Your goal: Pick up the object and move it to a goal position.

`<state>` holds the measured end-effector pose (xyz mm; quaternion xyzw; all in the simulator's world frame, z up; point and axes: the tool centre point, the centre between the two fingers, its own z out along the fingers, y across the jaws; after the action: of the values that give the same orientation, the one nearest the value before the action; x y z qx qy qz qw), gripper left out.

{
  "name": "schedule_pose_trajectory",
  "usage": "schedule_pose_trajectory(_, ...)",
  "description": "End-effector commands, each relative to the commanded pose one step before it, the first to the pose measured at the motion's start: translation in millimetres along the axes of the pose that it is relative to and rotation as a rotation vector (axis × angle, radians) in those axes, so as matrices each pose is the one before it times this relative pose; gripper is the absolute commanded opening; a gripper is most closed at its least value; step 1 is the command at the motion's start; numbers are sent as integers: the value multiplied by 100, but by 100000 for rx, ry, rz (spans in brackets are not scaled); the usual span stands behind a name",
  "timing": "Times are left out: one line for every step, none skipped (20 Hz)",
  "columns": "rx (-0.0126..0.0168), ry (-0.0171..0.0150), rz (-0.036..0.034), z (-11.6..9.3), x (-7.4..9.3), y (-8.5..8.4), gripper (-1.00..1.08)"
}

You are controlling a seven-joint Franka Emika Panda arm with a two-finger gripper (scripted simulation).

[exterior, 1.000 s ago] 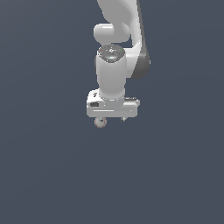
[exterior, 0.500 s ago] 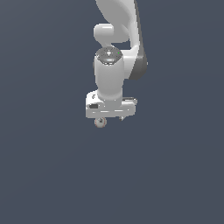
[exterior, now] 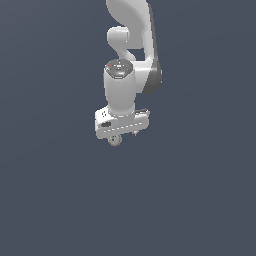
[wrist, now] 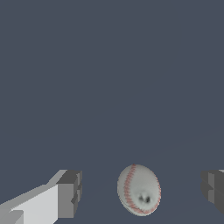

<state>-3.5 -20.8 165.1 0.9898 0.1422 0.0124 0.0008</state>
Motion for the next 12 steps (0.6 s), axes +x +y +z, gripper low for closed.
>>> schedule_pose_trajectory(-57, -216, -6239, 490, -527, 278, 100)
schedule_pose_trajectory(-13, -86, -2454, 192, -215, 92, 100)
schedule_pose_trajectory(-9, -85, -2456, 191, -218, 84, 100)
schedule_pose_trajectory(-5, -84, -2458, 191, -221, 76, 100)
schedule_pose_trajectory(-1, -83, -2460, 190, -222, 68, 100)
schedule_pose_trajectory(3, -81, -2462, 189, -224, 60, 100)
schedule_pose_trajectory(7, -80, -2464, 188, -226, 52, 100)
schedule_pose_trajectory(11, -78, -2466, 187, -227, 44, 100)
schedule_pose_trajectory(14, -76, -2468, 186, -228, 36, 100)
schedule_pose_trajectory(18, -74, -2469, 185, -229, 28, 100)
schedule_pose_trajectory(21, -71, -2471, 184, -229, 20, 100)
schedule_pose_trajectory(24, -69, -2472, 183, -230, 12, 100)
